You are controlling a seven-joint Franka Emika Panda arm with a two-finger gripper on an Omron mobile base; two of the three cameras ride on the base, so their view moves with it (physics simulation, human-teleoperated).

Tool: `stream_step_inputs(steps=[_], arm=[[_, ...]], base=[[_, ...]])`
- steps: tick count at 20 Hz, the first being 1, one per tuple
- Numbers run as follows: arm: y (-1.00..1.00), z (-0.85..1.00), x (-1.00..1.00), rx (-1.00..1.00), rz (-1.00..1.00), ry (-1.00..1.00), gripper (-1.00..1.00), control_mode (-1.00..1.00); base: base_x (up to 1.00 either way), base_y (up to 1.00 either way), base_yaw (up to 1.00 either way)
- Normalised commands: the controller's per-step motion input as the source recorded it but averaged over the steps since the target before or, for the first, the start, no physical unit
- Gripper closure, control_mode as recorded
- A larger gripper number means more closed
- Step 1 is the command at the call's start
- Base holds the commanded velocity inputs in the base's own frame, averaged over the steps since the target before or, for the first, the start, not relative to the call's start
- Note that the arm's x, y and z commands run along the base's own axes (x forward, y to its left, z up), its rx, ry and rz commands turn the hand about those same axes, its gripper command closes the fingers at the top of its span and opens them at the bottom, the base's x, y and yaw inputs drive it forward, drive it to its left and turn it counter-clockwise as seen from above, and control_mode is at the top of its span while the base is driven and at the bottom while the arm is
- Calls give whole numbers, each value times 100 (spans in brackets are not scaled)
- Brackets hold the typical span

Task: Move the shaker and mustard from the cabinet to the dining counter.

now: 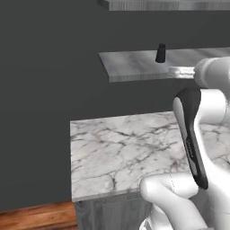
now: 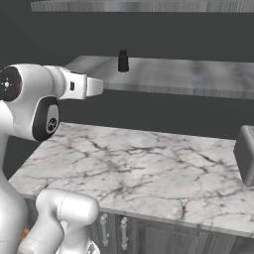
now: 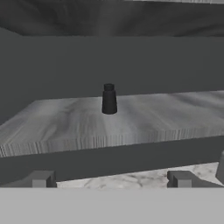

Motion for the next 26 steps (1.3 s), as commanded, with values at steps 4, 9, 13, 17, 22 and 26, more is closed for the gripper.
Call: stream_step_inputs(steps=[4, 9, 13, 17, 22, 26], arm=[[-1, 34, 10, 13, -1, 0, -100, -100], [-2, 10, 7, 5, -3, 4, -100, -100], [-4, 0, 6, 0, -1, 0, -100, -100], [-23, 0, 25, 0, 0, 1, -100, -100], [-16, 0, 38, 0, 0, 2, -100, -100], [-1, -6, 39, 0, 0, 8, -100, -100]], base=[[0, 0, 0], [0, 0, 0], [0, 0, 0], [0, 0, 0], [0, 0, 0], [0, 0, 0]])
